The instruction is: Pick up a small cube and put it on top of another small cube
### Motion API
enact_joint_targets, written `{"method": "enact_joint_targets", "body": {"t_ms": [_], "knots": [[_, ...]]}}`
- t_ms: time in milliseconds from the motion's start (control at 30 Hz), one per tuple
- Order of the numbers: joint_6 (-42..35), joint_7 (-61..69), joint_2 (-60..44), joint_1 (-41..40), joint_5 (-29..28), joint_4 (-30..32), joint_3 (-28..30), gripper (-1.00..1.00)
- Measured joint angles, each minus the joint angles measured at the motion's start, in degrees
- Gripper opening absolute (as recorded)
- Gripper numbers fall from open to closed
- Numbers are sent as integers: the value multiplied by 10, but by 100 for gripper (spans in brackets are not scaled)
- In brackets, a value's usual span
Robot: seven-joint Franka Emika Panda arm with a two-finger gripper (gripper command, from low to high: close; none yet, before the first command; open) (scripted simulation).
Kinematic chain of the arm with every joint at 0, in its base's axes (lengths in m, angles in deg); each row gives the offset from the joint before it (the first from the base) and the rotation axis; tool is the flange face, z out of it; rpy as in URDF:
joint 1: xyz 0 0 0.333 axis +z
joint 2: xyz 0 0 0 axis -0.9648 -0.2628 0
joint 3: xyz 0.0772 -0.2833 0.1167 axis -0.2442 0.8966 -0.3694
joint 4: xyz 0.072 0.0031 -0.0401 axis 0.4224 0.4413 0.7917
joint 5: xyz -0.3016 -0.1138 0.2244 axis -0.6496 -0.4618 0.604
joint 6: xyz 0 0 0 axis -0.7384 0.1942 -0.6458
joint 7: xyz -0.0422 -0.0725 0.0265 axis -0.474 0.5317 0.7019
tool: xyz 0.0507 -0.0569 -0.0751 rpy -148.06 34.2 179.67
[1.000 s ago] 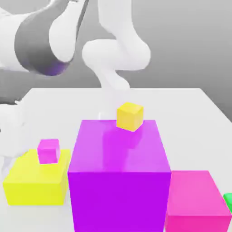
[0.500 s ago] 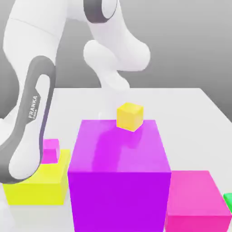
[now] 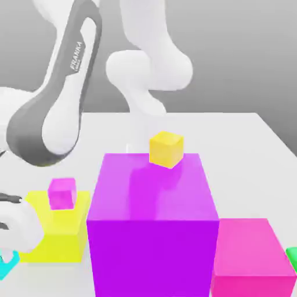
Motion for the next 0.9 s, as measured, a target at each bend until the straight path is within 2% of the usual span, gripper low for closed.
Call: {"method": "enact_joint_targets", "body": {"t_ms": [467, 867, 900], "knots": [[-140, -46, 292, 88, -60, 144, -72, -100], [-261, -61, 542, 134, -82, 268, -156, -100], [-254, -61, 548, 136, -82, 281, -160, -100]]}}
